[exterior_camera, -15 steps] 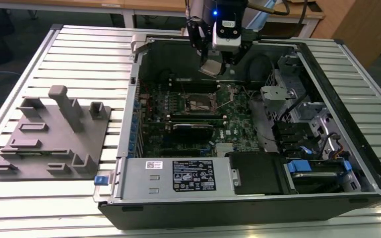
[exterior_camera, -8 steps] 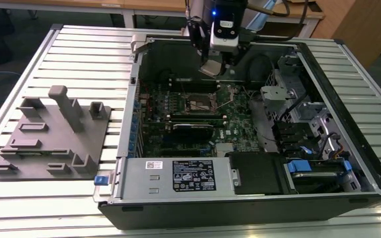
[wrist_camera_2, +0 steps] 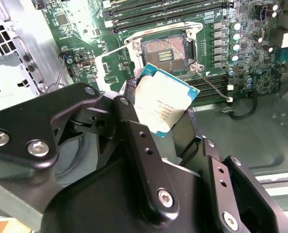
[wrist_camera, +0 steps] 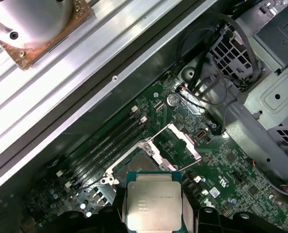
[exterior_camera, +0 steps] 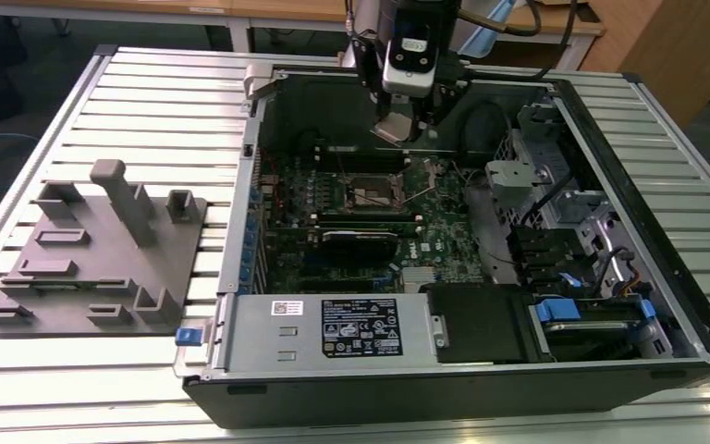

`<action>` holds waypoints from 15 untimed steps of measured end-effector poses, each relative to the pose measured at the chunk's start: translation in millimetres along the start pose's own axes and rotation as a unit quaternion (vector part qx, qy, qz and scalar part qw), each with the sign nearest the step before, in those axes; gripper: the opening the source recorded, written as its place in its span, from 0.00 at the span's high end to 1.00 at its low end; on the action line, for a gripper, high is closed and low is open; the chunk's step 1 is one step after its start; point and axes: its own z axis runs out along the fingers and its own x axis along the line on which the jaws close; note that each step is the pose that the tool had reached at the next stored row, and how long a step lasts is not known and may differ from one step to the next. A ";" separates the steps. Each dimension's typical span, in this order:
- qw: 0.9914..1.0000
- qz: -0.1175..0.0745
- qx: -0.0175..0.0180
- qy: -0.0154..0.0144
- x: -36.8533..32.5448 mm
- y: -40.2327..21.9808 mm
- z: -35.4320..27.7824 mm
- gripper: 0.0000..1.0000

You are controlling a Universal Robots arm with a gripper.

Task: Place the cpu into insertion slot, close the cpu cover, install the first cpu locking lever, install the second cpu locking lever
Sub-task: 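Place the cpu into insertion slot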

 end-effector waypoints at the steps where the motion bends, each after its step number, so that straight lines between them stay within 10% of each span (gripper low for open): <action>1: 1.000 0.000 0.000 0.000 0.0 0.0 0.0 0.46; 9: 0.999 0.037 -0.001 -0.003 0.0 -0.1 1.4 0.46; 15: 0.996 0.092 -0.002 -0.008 0.0 -0.3 3.5 0.46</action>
